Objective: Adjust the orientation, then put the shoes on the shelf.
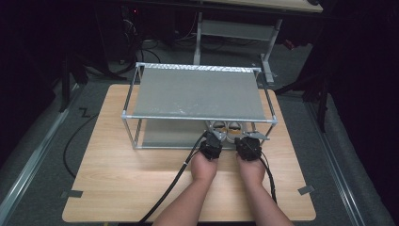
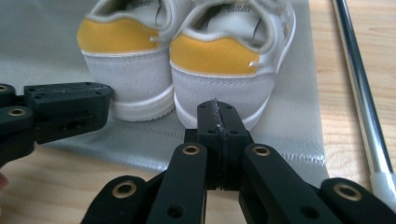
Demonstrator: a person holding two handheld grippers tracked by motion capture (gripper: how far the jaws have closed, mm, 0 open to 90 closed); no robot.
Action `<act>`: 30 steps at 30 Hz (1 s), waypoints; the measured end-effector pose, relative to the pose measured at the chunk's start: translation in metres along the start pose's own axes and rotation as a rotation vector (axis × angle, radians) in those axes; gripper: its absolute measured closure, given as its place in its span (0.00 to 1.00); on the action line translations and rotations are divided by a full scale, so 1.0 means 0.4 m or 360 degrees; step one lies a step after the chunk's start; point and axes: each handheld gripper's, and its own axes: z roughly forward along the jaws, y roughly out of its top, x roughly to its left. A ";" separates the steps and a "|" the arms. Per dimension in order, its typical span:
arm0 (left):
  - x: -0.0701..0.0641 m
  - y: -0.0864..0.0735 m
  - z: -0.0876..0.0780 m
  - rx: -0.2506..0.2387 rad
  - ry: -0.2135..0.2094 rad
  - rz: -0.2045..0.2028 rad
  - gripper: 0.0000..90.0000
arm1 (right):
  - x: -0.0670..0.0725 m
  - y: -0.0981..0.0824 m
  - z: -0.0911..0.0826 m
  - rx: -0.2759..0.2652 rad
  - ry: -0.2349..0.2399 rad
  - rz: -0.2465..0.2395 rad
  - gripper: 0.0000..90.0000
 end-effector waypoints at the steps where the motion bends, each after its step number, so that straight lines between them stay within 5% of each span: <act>1: 0.000 -0.002 -0.010 -0.0018 -0.0010 0.0004 0.99 | 0.000 -0.005 -0.004 -0.0006 0.0006 -0.0011 1.00; 6: 0.026 -0.014 -0.076 -0.0082 -0.0016 0.0057 0.96 | 0.006 -0.020 -0.037 -0.0033 0.0036 -0.0066 1.00; 11: 0.079 -0.041 -0.148 -0.0126 -0.0032 0.0024 0.95 | 0.020 -0.039 -0.079 -0.0042 0.0063 -0.0147 1.00; 20: 0.179 -0.129 -0.273 -0.0115 -0.0059 0.0029 0.94 | 0.033 -0.077 -0.155 -0.0044 0.0106 -0.0245 1.00; 27: 0.270 -0.185 -0.336 -0.0095 0.0003 -0.0019 0.93 | 0.033 -0.093 -0.172 -0.0008 0.0116 -0.0229 1.00; 30: 0.304 -0.206 -0.367 -0.0067 0.0007 0.0010 1.00 | 0.021 -0.108 -0.190 0.0032 0.0089 -0.0232 1.00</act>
